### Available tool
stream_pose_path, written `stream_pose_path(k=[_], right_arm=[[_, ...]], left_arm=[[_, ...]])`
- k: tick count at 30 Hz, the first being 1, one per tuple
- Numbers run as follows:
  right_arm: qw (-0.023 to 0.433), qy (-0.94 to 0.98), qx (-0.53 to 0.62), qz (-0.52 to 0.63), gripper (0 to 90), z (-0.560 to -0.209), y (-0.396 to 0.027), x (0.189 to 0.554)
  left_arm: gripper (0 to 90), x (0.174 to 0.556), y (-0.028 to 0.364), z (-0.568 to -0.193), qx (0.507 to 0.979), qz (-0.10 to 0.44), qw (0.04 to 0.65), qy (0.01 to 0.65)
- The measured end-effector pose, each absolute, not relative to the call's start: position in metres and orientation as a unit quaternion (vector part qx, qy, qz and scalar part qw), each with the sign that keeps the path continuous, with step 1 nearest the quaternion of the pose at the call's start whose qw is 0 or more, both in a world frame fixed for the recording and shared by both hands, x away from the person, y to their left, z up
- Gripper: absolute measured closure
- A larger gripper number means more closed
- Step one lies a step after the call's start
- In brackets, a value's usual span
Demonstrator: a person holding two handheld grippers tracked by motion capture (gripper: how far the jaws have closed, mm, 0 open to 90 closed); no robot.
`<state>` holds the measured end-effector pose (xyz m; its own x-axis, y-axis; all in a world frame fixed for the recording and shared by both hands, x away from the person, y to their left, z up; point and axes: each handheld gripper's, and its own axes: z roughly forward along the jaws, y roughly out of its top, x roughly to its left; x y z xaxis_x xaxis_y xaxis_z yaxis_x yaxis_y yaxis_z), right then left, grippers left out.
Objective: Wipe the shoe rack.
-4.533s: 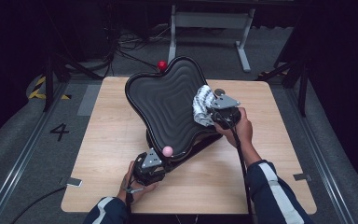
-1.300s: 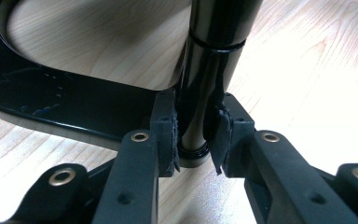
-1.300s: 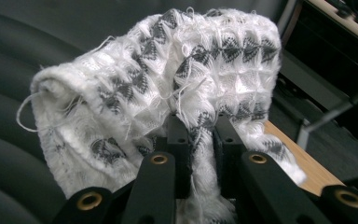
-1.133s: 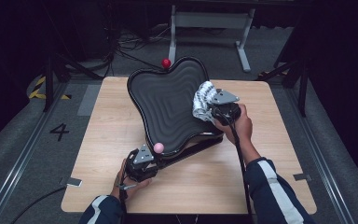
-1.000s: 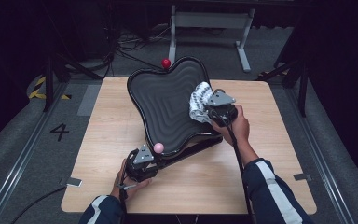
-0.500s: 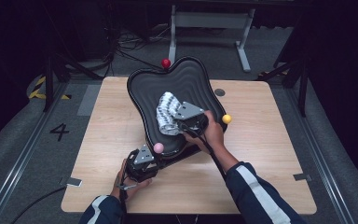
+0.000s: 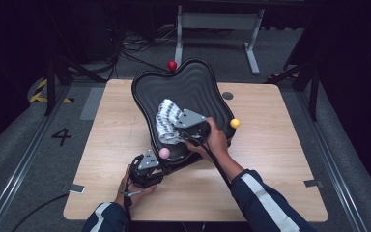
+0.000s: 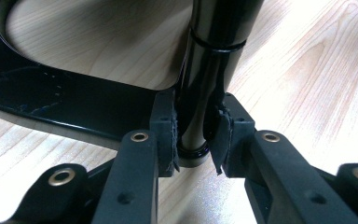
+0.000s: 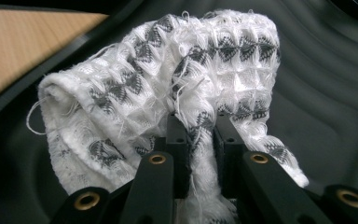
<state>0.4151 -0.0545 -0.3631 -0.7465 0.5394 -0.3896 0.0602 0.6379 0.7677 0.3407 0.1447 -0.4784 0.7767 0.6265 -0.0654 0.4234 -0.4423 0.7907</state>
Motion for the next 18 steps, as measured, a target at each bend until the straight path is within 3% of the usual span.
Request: stream_pose_path(k=[11,18], right_arm=[[0.318,0.832,0.268,0.366,80.4,-0.37,-0.137,0.44],[0.312,0.845,0.263,0.345,80.8,-0.375,-0.159,0.434]], left_arm=[[71.7,0.341,0.145,-0.478,0.84,0.108,0.427,0.317],[71.6,0.341,0.145,-0.479,0.839,0.108,0.429,0.317]])
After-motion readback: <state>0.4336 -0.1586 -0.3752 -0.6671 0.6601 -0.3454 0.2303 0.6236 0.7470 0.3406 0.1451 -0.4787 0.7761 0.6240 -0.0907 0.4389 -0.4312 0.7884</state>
